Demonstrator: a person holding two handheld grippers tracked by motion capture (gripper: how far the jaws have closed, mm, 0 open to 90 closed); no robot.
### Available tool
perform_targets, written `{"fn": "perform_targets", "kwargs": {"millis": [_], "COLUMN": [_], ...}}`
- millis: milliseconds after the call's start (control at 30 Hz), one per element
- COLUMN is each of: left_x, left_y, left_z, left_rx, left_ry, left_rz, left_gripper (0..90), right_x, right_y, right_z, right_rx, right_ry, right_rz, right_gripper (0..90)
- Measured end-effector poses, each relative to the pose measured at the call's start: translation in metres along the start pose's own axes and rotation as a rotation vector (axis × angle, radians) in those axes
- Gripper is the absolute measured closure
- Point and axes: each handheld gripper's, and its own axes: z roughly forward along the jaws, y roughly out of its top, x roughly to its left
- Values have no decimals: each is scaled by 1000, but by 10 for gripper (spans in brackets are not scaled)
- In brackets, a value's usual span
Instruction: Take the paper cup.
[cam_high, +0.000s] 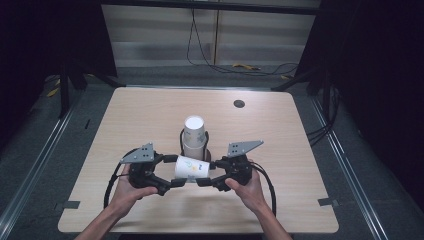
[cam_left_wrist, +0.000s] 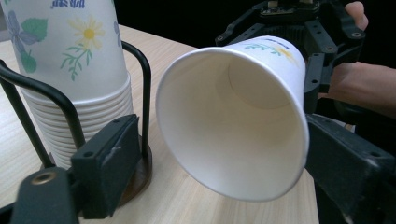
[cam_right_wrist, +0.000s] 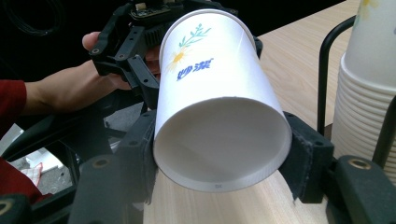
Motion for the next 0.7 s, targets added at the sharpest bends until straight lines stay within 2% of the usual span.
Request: {"fn": "perform_targets", "kwargs": {"millis": [67, 100, 267, 333, 367, 400, 533, 700], "left_x": [0, 0, -2, -3, -5, -6, -6, -7], "left_y": [0, 0, 0, 1, 2, 3, 3, 3], "left_z": [2, 3, 3, 3, 2, 3, 5, 3], "left_rx": [4, 7, -13, -25, -19, -16, -11, -22], "left_ry": [21, 17, -15, -29, -29, -24, -45, -51], "left_rz": [-3, 2, 26, 12, 23, 34, 24, 41], "left_gripper": [55, 31, 103, 130, 151, 153, 157, 179], "right_x": [0, 0, 2, 2, 2, 3, 5, 4], "right_y": [0, 0, 0, 1, 1, 1, 2, 2], "right_z": [0, 1, 2, 2, 2, 3, 4, 4], "right_rx": [2, 4, 13, 12, 12, 13, 16, 14], "right_ry": [0, -1, -1, 2, 7, 9, 11, 22], "right_rz": [-1, -3, -10, -11, -10, -12, -20, -14], "right_gripper": [374, 374, 373, 373, 373, 373, 372, 371]}}
